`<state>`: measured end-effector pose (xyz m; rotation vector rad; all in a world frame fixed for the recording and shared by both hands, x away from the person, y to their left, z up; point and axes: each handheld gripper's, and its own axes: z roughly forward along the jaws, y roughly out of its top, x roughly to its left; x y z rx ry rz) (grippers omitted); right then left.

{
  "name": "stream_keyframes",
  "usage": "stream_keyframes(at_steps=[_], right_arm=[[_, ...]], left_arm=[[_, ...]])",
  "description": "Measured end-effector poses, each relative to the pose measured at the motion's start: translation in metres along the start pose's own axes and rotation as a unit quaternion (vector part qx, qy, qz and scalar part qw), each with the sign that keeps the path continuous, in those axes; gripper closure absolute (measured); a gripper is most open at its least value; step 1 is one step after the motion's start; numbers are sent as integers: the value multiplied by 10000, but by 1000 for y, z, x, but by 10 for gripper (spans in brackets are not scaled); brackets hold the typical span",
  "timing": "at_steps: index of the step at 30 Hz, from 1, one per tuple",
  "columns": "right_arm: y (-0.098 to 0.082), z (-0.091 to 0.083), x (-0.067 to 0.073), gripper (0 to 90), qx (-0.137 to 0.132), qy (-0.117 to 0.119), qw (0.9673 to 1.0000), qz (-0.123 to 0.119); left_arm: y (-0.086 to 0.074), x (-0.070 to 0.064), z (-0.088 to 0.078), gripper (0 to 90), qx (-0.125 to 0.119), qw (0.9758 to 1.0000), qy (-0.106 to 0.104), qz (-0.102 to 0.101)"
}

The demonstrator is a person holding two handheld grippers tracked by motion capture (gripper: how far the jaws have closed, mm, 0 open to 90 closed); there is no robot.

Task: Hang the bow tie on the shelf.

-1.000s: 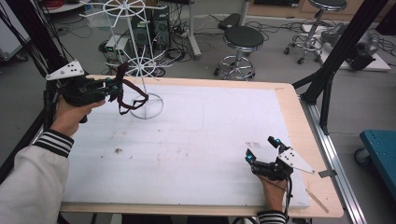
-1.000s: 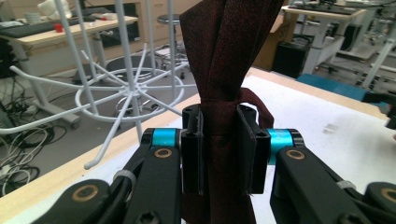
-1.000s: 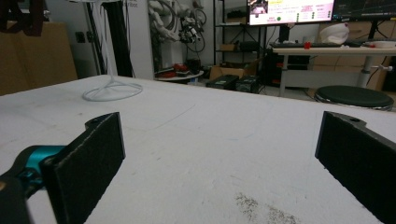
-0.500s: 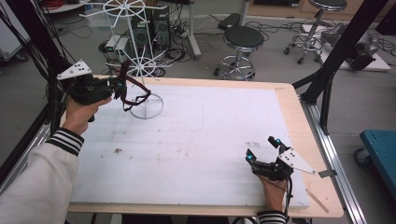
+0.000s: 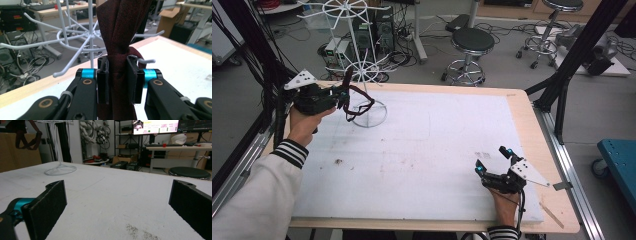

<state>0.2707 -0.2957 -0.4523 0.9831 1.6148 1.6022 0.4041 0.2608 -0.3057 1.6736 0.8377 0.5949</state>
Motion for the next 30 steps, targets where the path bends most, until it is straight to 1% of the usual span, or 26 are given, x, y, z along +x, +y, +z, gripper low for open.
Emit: stream_keyframes(at_steps=[2, 3, 5, 6, 7, 9, 12, 14, 16, 19, 20, 21, 24, 26, 30], right_arm=[[0, 0, 0, 7, 2, 2, 10000, -13], [0, 0, 0, 7, 6, -4, 10000, 3], [0, 0, 0, 7, -9, 1, 10000, -41], [0, 0, 0, 7, -3, 9, 10000, -14], [0, 0, 0, 7, -5, 4, 10000, -20], [0, 0, 0, 7, -3, 10, 10000, -17], [0, 0, 0, 7, -5, 14, 10000, -6], [0, -1, 0, 7, 13, 21, 10000, 6], [0, 0, 0, 7, 3, 16, 10000, 0], [0, 0, 0, 7, 4, 16, 10000, -1], [0, 0, 0, 7, 5, 3, 10000, 19], [0, -1, 0, 7, 22, -3, 10000, 15], [0, -1, 0, 7, 17, 5, 10000, 19], [0, 0, 0, 7, 6, 4, 10000, 17], [0, 0, 0, 7, 0, 20, 10000, 6]], left_arm=[[-1, -2, 2, 736, 3, 10000, 11, 0], [-1, -3, 4, 736, 24, 10000, 52, 39], [-4, -4, 6, 736, 33, 9999, 118, 91], [-5, -4, 7, 736, 51, 9998, 194, 94], [-8, -4, 8, 736, 60, 9996, 252, 78], [-12, -2, 9, 736, 94, 9995, 294, 10], [-18, -2, 11, 736, 134, 9993, 361, 19], [-20, -2, 12, 737, 152, 9990, 412, 80], [-21, -1, 12, 737, 126, 9987, 485, 56], [-25, 1, 13, 738, 157, 9981, 587, 47], [-26, 2, 14, 738, 155, 9980, 616, 7], [-28, 2, 14, 738, 159, 9979, 631, -24], [-31, 4, 14, 738, 197, 9976, 666, -34], [-32, 5, 14, 738, 254, 9972, 701, -3], [-33, 8, 13, 729, 317, 9972, 676, -81]])
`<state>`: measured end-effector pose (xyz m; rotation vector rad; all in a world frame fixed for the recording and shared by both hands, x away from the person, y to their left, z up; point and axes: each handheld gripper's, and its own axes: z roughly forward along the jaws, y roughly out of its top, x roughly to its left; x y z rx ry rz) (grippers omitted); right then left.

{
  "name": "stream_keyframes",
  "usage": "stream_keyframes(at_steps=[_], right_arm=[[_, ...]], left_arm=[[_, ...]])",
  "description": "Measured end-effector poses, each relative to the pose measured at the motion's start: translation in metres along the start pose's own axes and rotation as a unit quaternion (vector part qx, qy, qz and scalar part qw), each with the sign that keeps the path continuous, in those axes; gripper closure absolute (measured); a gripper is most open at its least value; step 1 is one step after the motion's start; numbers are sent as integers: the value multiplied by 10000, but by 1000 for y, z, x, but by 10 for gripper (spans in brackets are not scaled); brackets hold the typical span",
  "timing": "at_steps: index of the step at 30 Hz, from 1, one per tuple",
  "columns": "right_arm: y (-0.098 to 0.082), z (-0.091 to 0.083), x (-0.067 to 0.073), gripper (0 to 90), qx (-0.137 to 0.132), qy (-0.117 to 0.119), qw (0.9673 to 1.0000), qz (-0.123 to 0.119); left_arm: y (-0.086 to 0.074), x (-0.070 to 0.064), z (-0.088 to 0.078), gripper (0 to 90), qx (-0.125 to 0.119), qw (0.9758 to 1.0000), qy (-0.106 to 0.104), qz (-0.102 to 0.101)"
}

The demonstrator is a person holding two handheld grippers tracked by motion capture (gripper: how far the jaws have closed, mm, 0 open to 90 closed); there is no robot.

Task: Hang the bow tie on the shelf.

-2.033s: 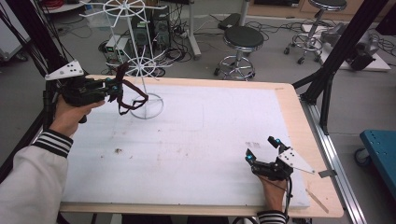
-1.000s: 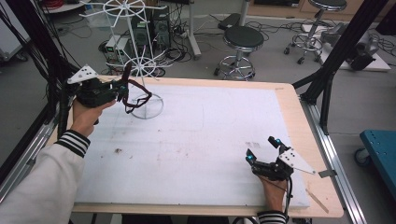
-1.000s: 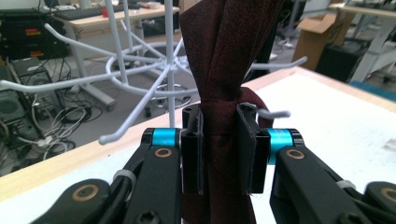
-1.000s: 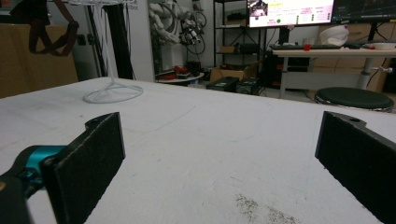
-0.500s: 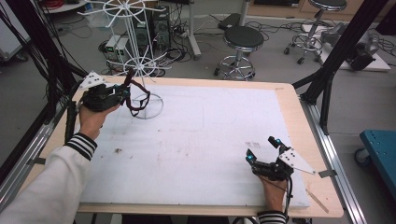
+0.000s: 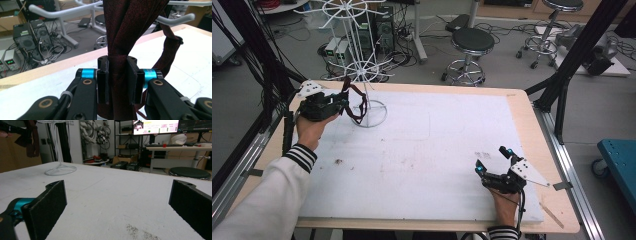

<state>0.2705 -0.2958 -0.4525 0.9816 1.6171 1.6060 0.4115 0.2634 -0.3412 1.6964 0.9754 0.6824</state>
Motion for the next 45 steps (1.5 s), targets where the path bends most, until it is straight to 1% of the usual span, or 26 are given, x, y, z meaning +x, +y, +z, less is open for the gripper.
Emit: stream_keyframes(at_steps=[1, 2, 3, 4, 5, 6, 7, 8, 9, 11, 14, 19, 21, 24, 25, 27, 29, 31, 36, 37, 38, 39, 40, 42, 43, 45], right_arm=[[0, 0, 0, 7, -1, -5, 10000, -7], [0, 0, 0, 7, 4, 3, 10000, 0], [0, 0, 0, 7, -1, -5, 10000, -2], [0, 0, 0, 7, 1, -8, 10000, -11], [0, 0, 0, 7, -8, -5, 10000, -18], [0, 0, 0, 7, -6, -14, 10000, -38], [0, 0, 0, 7, -12, -5, 10000, -36], [0, 0, 0, 7, 7, -9, 10000, -30], [0, 0, 0, 7, 11, -6, 10000, -33], [0, 0, 0, 7, -4, -14, 10000, -45], [0, 0, 0, 7, 12, -6, 10000, -14], [0, 0, 0, 7, 2, 15, 10000, -7], [0, 0, 0, 7, 4, 24, 10000, -8], [0, 0, 0, 7, 11, 36, 10000, -7], [0, 0, -1, 7, 7, 42, 10000, -13], [0, 0, -1, 7, -14, 45, 10000, -27], [0, 0, -1, 7, -11, 36, 10000, -23], [0, 0, -1, 7, -2, 29, 10000, -6], [0, 0, 0, 7, 13, 28, 10000, -6], [0, 0, 0, 7, 13, 22, 10000, -15], [0, 0, 0, 7, 12, 17, 10000, -19], [0, 0, 0, 7, 23, 6, 10000, -26], [0, 0, 0, 7, 23, 1, 10000, -26], [0, 0, 0, 7, 21, 3, 10000, -22], [0, 0, 0, 7, 25, -6, 10000, -26], [0, 0, 0, 7, 27, -2, 10000, -47]], left_arm=[[-1, 1, 1, 709, 14, 10000, -65, -37], [-1, 2, 1, 649, 72, 9999, -84, -43], [-2, 2, 2, 549, 108, 9999, -76, -69], [-2, 3, 2, 455, 142, 9997, -154, -109], [-3, 4, 3, 386, 169, 9992, -313, -153], [-4, 4, 3, 333, 226, 9990, -363, -164], [-4, 3, 3, 243, 281, 9992, -268, -75], [-5, 2, 3, 125, 265, 9993, -277, 9], [-5, 1, 1, 101, 200, 9991, -355, 120], [-7, -1, -2, 57, 21, 9988, -424, 238], [-7, -3, -3, 17, -50, 9980, -505, 363], [-7, -4, -8, 17, -213, 9965, -710, 379], [-9, -5, -14, 17, -315, 9959, -739, 407], [-14, -5, -24, 17, -483, 9941, -851, 462], [-16, -4, -28, 17, -533, 9933, -923, 453], [-21, -3, -36, 17, -692, 9918, -965, 472], [-29, -3, -44, 17, -854, 9903, -977, 500], [-39, -4, -50, 17, -958, 9885, -1016, 576], [-66, -9, -63, 17, -1193, 9845, -1157, 566], [-71, -10, -66, 17, -1193, 9845, -1169, 530], [-76, -12, -67, 17, -1222, 9840, -1194, 515], [-81, -13, -69, 17, -1234, 9835, -1207, 543], [-86, -14, -70, 17, -1240, 9837, -1177, 554], [-96, -17, -72, 17, -1278, 9833, -1201, 480], [-101, -18, -73, 17, -1298, 9836, -1170, 446], [-110, -20, -74, 17, -1355, 9831, -1164, 410]])
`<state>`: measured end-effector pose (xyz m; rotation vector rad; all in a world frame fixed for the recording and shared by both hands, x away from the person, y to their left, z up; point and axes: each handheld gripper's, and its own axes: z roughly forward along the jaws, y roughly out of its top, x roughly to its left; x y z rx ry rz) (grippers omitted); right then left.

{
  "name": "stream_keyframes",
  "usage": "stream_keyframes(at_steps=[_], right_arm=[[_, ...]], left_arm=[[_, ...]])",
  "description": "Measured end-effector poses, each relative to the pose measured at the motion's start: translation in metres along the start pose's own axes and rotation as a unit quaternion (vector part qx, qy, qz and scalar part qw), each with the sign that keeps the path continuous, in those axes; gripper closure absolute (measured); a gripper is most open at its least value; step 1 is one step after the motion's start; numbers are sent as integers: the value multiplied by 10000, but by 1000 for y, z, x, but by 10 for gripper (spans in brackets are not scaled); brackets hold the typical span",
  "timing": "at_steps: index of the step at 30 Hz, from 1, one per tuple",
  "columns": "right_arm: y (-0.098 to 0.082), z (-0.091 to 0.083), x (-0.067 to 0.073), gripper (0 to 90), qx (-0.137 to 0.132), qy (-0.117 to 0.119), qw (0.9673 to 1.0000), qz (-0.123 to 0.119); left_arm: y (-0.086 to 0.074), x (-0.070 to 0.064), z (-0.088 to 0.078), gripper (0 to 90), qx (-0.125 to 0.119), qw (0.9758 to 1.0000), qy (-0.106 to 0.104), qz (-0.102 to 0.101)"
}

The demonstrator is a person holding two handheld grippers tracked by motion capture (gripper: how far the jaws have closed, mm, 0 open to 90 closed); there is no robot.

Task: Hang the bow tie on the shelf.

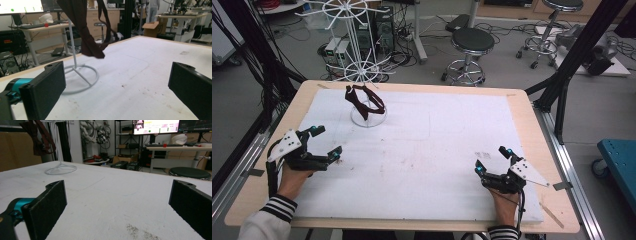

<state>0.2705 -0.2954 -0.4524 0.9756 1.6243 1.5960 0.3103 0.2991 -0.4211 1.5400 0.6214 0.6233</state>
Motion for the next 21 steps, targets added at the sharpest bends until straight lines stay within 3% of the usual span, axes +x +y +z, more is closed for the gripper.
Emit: stream_keyframes(at_steps=[3, 13, 16, 21], right_arm=[[0, 0, 1, 8, 12, 1, 10000, 3], [0, 0, 1, 7, 9, -1, 10000, -10], [0, 0, 1, 7, 7, 1, 10000, -8], [0, 0, 1, 7, -6, -11, 10000, -21]], left_arm=[[-10, -4, -3, 17, 15, 10000, 28, -83], [-31, -15, -15, 17, -162, 9998, 144, -12], [-33, -16, -19, 17, -357, 9991, 215, -7], [-34, -17, -21, 17, -435, 9988, 226, 68]])
